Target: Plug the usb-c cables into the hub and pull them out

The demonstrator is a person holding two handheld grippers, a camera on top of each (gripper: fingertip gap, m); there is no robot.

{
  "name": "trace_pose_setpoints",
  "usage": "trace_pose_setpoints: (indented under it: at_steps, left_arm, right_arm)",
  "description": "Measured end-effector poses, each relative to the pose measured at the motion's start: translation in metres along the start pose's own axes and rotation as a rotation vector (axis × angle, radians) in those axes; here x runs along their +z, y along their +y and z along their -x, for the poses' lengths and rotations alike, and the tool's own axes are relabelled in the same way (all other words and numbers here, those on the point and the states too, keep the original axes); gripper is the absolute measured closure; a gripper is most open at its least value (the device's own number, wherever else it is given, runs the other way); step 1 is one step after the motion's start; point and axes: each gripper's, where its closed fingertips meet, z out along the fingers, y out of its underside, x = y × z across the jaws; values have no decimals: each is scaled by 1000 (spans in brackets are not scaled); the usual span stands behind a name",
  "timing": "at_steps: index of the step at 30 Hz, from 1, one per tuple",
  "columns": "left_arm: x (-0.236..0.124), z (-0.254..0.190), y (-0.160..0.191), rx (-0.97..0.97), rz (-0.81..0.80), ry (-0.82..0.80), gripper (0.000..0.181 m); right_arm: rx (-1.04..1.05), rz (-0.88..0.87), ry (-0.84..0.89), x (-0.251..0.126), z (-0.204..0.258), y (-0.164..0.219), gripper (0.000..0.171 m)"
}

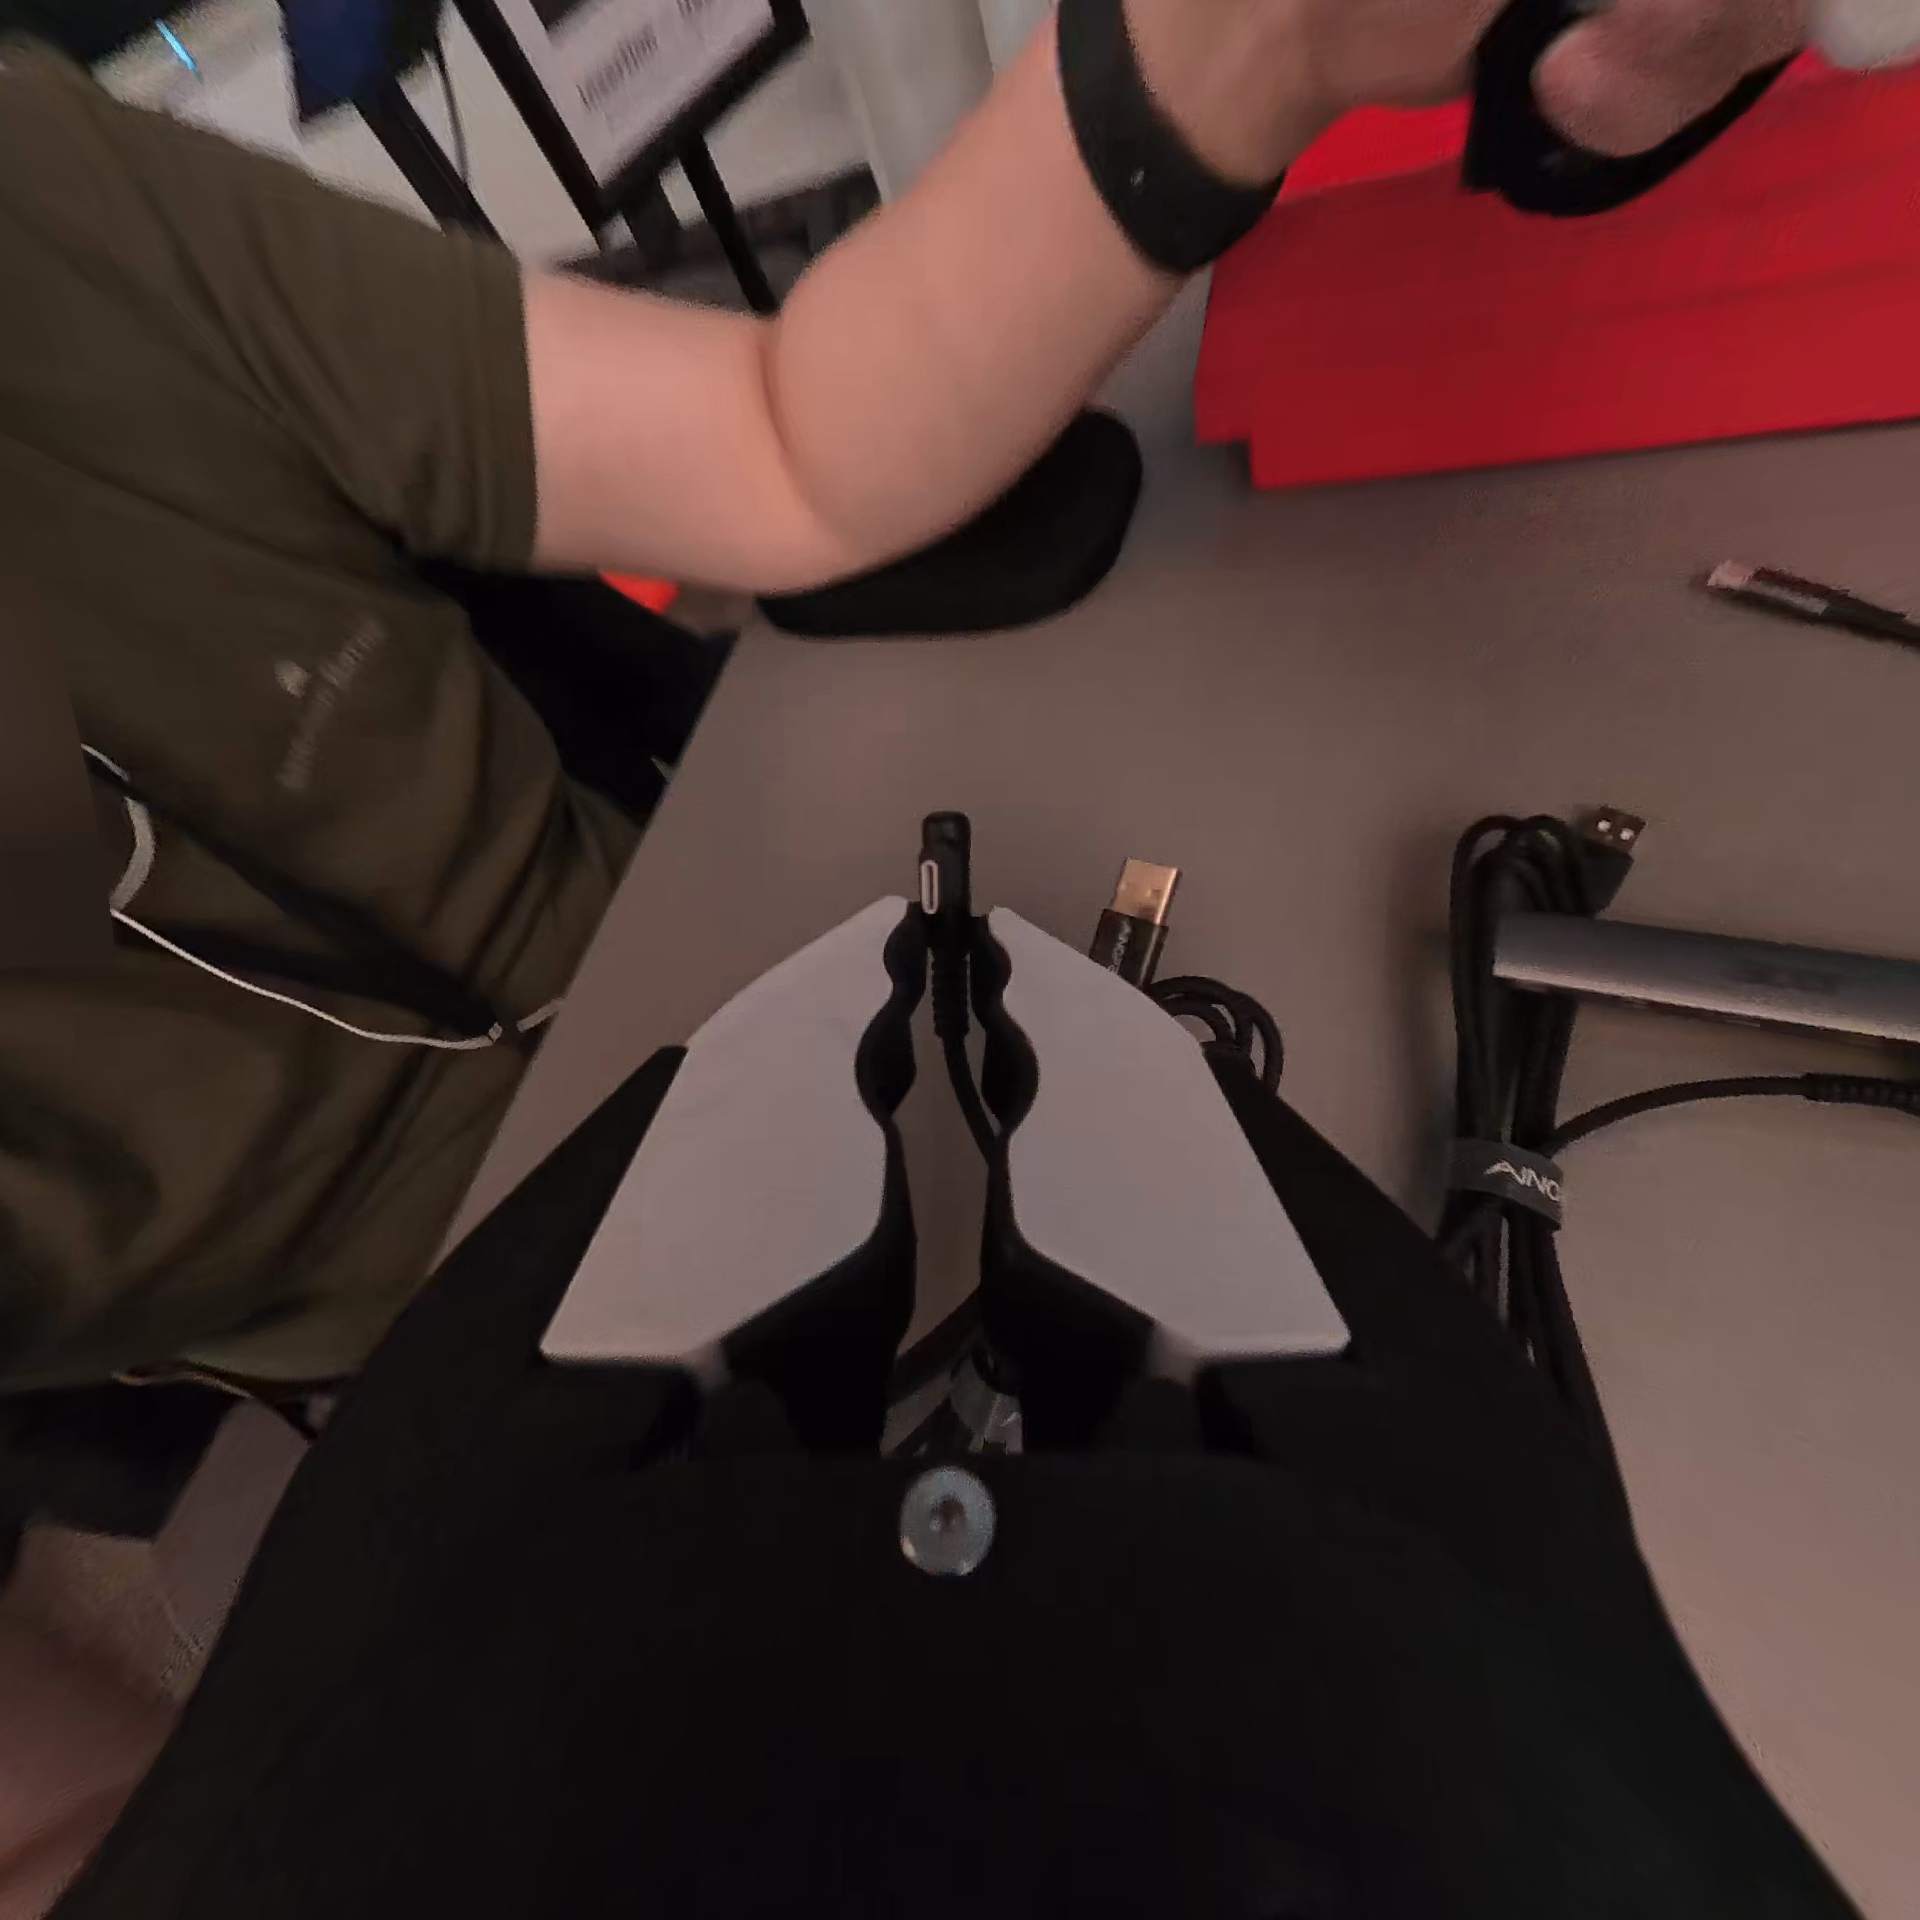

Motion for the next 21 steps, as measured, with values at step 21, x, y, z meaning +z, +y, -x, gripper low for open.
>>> trace_pose_setpoints:
  at_steps: [21]
  left_arm:
    - [22, -196, 108, 1094, 233, 475, 150]
  right_arm:
    - [99, -302, -506, -21, 71, -52, 163]
